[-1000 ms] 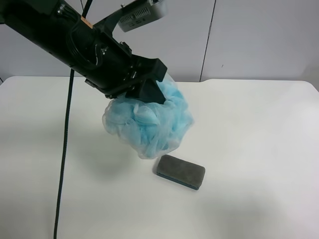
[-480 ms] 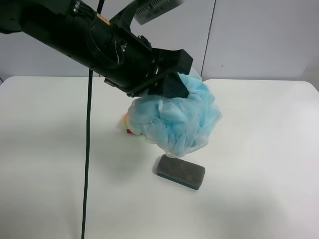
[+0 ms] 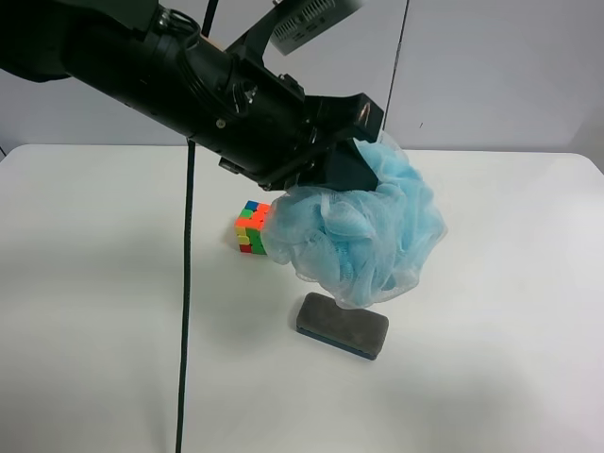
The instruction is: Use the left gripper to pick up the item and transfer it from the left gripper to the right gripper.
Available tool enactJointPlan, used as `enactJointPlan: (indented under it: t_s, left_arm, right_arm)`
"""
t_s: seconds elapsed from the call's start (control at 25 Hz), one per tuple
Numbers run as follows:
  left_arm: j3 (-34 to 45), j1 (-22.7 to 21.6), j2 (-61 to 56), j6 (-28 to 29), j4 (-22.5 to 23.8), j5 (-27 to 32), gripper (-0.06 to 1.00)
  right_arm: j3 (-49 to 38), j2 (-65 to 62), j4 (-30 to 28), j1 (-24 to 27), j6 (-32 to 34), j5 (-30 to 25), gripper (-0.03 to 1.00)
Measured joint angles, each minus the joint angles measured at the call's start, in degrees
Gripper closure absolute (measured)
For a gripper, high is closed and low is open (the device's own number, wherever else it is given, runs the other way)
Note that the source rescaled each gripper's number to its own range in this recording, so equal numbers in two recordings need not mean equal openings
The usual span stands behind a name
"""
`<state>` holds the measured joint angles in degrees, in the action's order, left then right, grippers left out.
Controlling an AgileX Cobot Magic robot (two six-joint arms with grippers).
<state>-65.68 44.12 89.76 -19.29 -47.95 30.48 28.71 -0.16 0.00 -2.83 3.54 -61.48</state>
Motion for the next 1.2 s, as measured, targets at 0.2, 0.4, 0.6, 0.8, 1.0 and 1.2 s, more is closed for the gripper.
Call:
enactJointPlan:
  t_s: [0.2,0.4,0.6,0.8,1.0,1.2]
  left_arm:
    - [0.0,0.0,0.0,0.0,-0.03,0.0,0.8]
    - [0.0,0.0,0.0,0.0,-0.03,0.0,0.88]
    - [0.0,0.0,0.0,0.0,-0.14,0.26,0.89]
    - [0.0,0.0,0.0,0.0,-0.25,0.65,0.9]
    - [0.0,0.0,0.0,-0.06,-0.3,0.91,0.91]
    - [0.0,0.0,0.0,-0.16,-0.35,1.02,0.92]
  right_arm:
    - [0.0,0.0,0.0,0.0,0.0,0.0,-0.03]
    - [0.0,0.0,2.17,0.0,-0.81,0.0,-0.03]
    - [0.55,3.22,9.81,0.0,-4.41,-0.01,-0.03]
    - [5.12,14.15,15.91,0.0,-9.04,0.11,-0.03]
    - [8.19,24.99,25.23,-1.94,-19.24,2.76,-0.03]
    - [9.46,34.35,35.87,-6.59,-30.08,5.18,-0.03]
